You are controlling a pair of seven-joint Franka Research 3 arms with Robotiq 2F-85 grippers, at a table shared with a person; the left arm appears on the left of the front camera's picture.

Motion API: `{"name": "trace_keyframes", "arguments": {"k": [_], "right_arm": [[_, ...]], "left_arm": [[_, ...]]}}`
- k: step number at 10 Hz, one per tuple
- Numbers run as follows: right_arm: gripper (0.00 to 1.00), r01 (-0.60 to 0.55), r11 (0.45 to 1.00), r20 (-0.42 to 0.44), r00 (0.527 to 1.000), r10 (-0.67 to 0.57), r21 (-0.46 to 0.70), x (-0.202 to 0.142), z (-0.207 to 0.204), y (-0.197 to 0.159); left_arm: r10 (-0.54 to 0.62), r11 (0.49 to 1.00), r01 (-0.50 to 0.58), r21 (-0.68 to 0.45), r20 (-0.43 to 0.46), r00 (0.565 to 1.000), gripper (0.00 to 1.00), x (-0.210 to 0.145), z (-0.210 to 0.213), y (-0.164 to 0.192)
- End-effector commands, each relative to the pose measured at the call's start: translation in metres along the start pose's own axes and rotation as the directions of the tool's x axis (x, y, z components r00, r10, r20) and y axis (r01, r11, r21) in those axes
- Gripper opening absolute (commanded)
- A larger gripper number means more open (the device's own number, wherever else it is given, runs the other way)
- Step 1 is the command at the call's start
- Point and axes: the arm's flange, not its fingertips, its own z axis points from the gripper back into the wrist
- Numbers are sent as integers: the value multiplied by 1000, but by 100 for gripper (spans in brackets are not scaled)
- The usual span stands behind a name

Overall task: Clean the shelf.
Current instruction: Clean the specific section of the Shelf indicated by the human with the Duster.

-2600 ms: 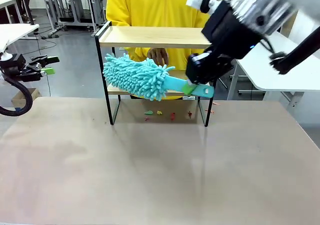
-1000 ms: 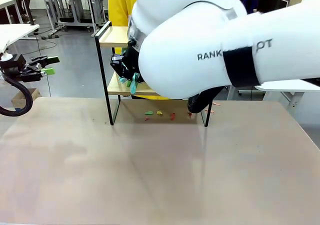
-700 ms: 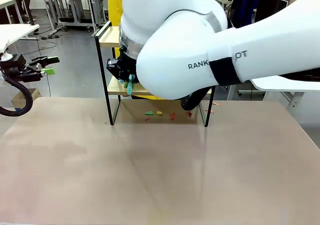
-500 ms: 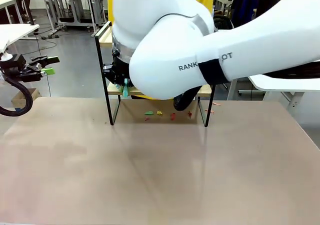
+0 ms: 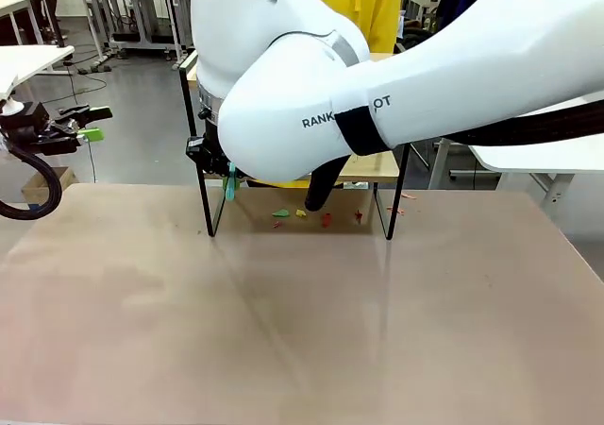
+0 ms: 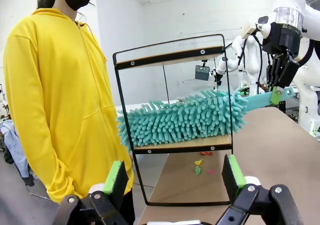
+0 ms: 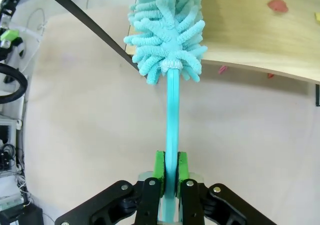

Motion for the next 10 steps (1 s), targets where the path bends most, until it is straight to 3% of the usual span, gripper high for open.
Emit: {"name": "trace_keyframes", "arguments": {"k": [1,3,4,6,10], "right_arm": [[13,-2,1000,18,1000,2,17,-2,6,-1],[13,-1,1000,4,1000,1,2,0,1,1],[13,35,999,-26,999,-35,-24,5,4,-17],[13,96,994,-85,991,-100,-55,10,5,-63],[13,206,968,-77,973,-218,-141,4,28,-160]], "left_arm": [[-8,1000,8,0,-3,1000,100,2,-1,-2],[-8,1000,8,0,-3,1000,100,2,-1,-2],[-8,1000,8,0,-3,1000,100,2,-1,-2],[-8,1000,8,0,-3,1000,100,2,-1,-2],[-8,1000,8,0,-3,1000,100,2,-1,-2]]}}
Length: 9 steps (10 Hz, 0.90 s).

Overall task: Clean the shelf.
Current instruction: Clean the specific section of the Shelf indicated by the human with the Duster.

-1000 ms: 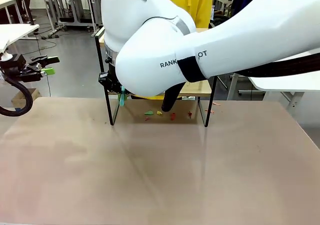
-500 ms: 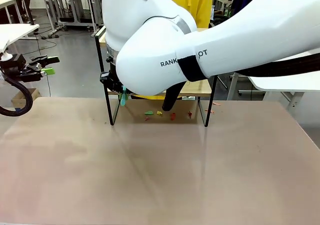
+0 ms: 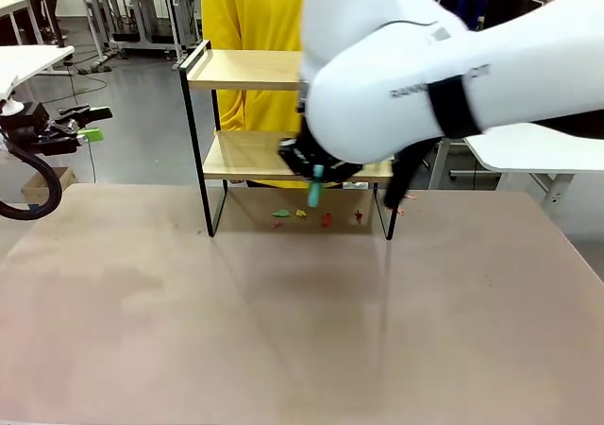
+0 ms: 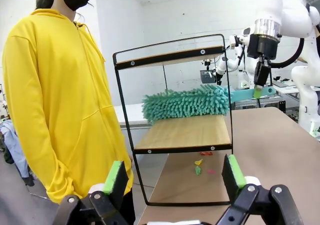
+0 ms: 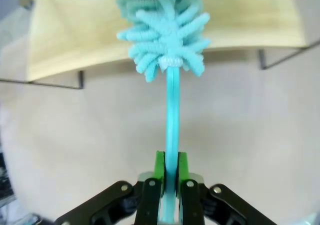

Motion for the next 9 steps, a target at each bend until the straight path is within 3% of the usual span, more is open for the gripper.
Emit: {"name": "trace_keyframes", "arguments": {"k": [1,4,5,6,7,8,9], "right_arm": [[13,15,999,-21,1000,-16,-37,-2,17,-64],[13,76,984,60,996,-67,-164,-2,42,-130],[13,57,988,128,991,-38,-146,-11,56,-132],[13,-81,997,168,983,79,0,-29,69,-108],[13,56,991,68,997,-47,-125,1,44,-121],[13,56,991,68,997,-47,-125,1,44,-121],[13,5,996,123,992,6,-92,-17,65,-113]], "left_arm": [[-8,1000,8,0,-3,1000,100,2,-1,-2],[-8,1000,8,0,-3,1000,100,2,-1,-2],[-8,1000,8,0,-3,1000,100,2,-1,-2],[-8,1000,8,0,-3,1000,100,2,-1,-2],[-8,1000,8,0,-3,1000,100,2,-1,-2],[-8,1000,8,0,-3,1000,100,2,-1,-2],[-8,1000,8,0,-3,1000,100,2,-1,-2]]}}
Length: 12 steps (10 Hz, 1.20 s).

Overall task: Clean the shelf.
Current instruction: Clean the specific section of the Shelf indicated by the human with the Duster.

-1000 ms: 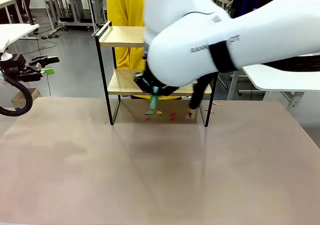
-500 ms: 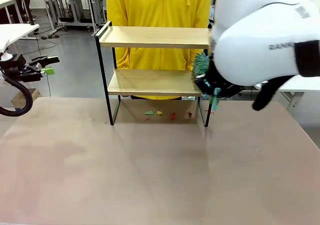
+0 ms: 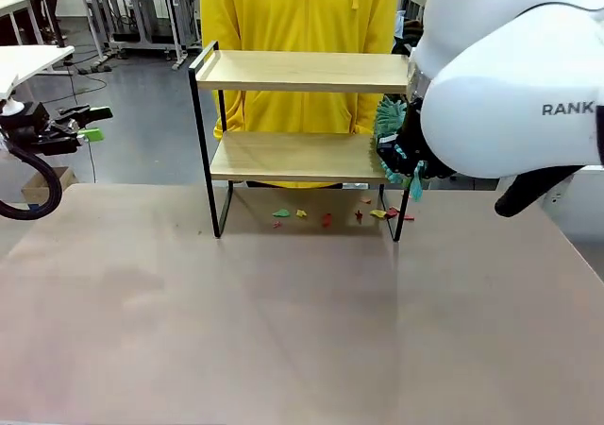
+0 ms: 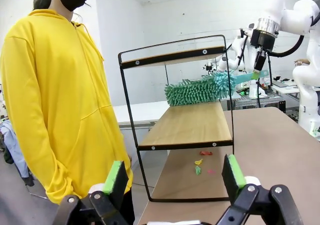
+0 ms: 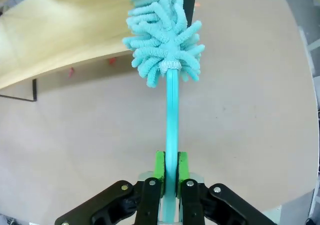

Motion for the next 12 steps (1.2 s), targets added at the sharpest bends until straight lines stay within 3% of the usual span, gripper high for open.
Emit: {"name": "trace_keyframes", "arguments": {"k": [1,3,5,7,10,12], "right_arm": [[13,-116,980,3,993,117,163,-7,20,6],[13,-283,893,8,954,299,349,-5,37,-5],[13,-427,782,-23,872,489,454,-7,44,-15],[13,-533,677,-105,741,663,507,-5,46,-40],[13,-645,538,-169,544,822,542,1,44,-93],[13,-687,492,-286,400,870,534,8,39,-133]], "left_arm": [[-8,1000,8,0,-3,1000,100,2,-1,-2],[-8,1000,8,0,-3,1000,100,2,-1,-2],[-8,1000,8,0,-3,1000,100,2,-1,-2],[-8,1000,8,0,-3,1000,100,2,-1,-2],[-8,1000,8,0,-3,1000,100,2,-1,-2],[-8,1000,8,0,-3,1000,100,2,-1,-2]]}}
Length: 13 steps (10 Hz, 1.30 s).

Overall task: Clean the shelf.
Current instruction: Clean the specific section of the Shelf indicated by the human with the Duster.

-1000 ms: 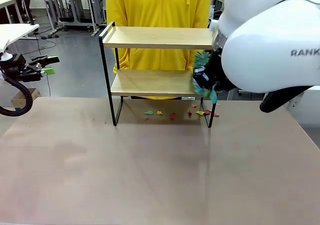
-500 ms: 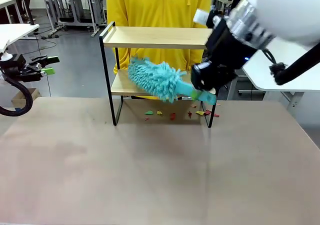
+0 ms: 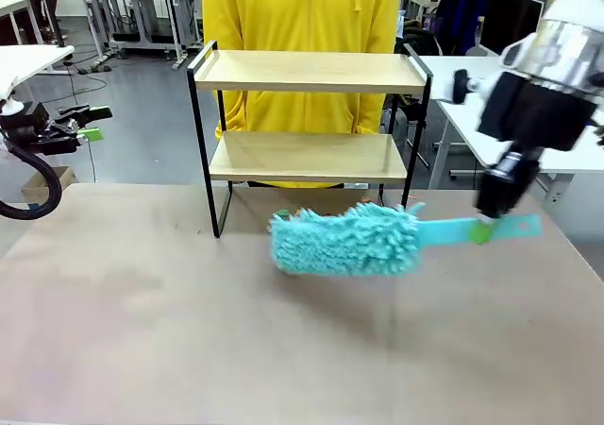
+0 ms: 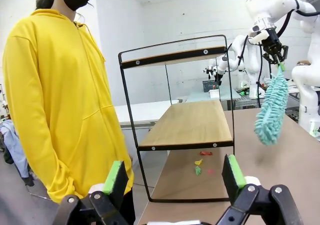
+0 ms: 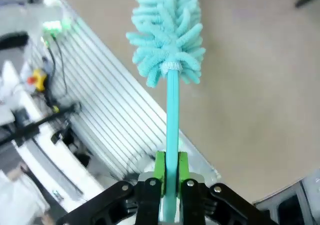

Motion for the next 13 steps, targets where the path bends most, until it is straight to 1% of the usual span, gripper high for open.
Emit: {"name": "trace_keyframes", "arguments": {"k": [1,2,3,4,5,6,13], "right_arm": [[13,-68,997,-127,990,63,-35,-10,15,-27],[13,-89,996,-167,982,87,-7,-19,19,-40],[13,-116,993,-212,971,111,-11,-29,22,-49],[13,-122,993,-233,965,120,4,-38,24,-57],[13,-123,992,-236,964,122,12,-39,24,-59],[13,-78,997,-209,975,75,-5,-34,11,-48],[13,-78,997,-209,975,75,-5,-34,11,-48]], "left_arm": [[-8,1000,8,0,-3,1000,100,2,-1,-2],[-8,1000,8,0,-3,1000,100,2,-1,-2],[-8,1000,8,0,-3,1000,100,2,-1,-2],[-8,1000,8,0,-3,1000,100,2,-1,-2],[-8,1000,8,0,-3,1000,100,2,-1,-2],[-8,1000,8,0,-3,1000,100,2,-1,-2],[-8,1000,8,0,-3,1000,100,2,-1,-2]]}}
